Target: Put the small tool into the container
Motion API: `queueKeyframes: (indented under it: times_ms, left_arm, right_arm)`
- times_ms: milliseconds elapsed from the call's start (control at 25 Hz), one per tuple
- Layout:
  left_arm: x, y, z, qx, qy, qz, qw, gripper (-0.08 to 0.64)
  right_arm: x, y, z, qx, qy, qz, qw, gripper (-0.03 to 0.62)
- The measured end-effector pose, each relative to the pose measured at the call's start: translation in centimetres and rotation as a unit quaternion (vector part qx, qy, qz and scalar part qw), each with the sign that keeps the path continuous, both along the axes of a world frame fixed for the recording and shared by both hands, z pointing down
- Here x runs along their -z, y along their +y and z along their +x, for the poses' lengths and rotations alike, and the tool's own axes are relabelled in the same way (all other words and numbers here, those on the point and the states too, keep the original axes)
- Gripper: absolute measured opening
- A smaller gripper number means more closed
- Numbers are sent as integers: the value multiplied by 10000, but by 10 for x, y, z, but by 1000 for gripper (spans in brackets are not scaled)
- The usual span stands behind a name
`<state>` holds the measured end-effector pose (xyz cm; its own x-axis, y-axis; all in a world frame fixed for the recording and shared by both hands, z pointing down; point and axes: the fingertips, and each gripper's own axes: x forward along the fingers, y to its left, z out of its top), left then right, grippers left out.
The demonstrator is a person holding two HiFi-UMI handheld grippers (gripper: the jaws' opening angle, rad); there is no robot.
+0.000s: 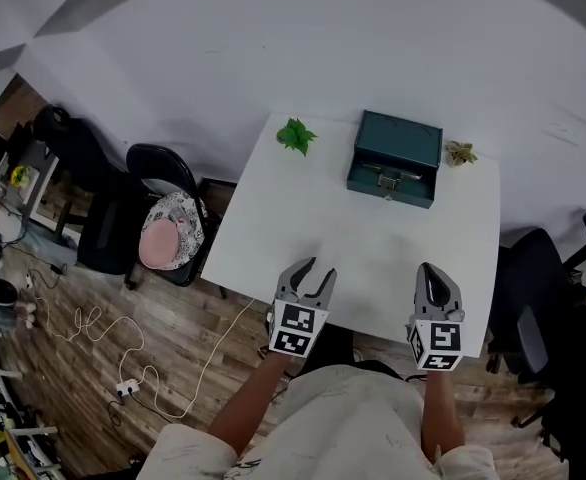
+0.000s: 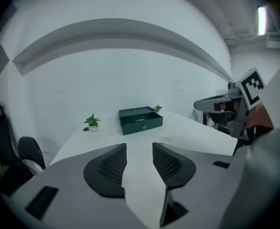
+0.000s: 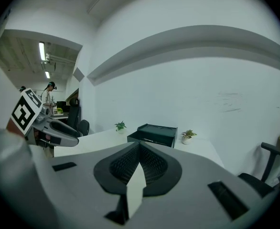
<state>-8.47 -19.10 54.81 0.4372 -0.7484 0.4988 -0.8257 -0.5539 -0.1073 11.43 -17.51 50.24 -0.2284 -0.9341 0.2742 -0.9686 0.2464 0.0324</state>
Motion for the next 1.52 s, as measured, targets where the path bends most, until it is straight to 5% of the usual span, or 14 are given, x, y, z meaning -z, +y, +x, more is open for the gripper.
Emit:
queueKeyframes:
  times_ms: [320, 800, 1520]
  left_arm:
    - [46, 15, -4, 187, 1128, 754, 9906, 173]
    - [105, 31, -3, 319, 988, 1990, 9745, 170]
    - [111, 31, 7, 571, 1048, 1893, 9746, 161]
  right_arm:
    - [21, 6, -6, 144, 102, 188, 9997, 15]
    - [47, 16, 2, 140, 168, 497, 9985, 15]
    - [56, 12, 15, 19, -26, 691, 9976, 15]
